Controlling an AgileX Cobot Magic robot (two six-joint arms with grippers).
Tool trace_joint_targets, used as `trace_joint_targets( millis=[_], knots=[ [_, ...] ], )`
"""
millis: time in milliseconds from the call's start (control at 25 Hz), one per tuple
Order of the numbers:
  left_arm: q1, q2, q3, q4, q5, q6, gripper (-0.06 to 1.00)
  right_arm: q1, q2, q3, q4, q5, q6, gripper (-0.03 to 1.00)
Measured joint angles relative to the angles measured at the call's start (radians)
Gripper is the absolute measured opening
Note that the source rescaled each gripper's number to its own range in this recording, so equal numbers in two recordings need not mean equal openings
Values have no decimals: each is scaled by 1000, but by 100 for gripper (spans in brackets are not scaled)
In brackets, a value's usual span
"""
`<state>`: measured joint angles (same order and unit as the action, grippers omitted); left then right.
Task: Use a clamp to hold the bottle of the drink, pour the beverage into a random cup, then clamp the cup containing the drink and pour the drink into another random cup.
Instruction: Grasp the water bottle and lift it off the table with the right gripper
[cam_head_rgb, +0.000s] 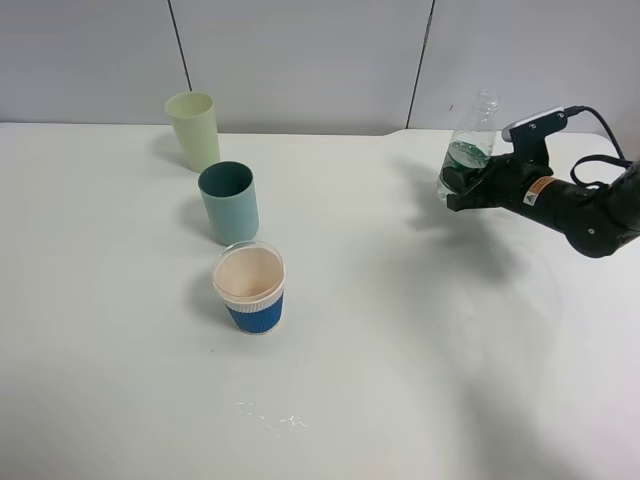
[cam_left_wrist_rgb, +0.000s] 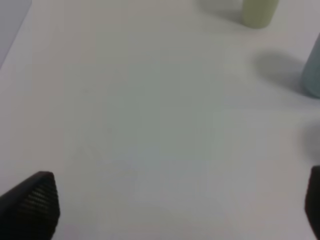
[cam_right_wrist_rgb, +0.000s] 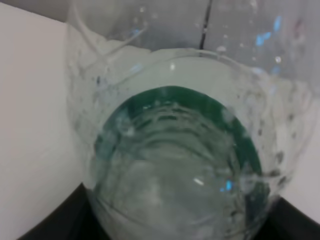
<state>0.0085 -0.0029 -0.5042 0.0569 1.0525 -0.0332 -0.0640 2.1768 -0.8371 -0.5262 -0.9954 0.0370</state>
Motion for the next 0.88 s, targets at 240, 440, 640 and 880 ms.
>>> trace_joint_targets(
  millis=[240, 440, 640, 880],
  knots=[
    [0, 0, 0, 0, 0, 0, 100, 1, -38, 0, -8, 69, 43, 0],
    [0, 0, 0, 0, 0, 0, 100, 40, -153, 1, -14, 213, 66, 0],
    [0, 0, 0, 0, 0, 0, 100, 105, -264, 3, -18, 283, 71, 0],
    [0, 0, 0, 0, 0, 0, 100, 196, -337, 3, 63, 352, 74, 0]
  ],
)
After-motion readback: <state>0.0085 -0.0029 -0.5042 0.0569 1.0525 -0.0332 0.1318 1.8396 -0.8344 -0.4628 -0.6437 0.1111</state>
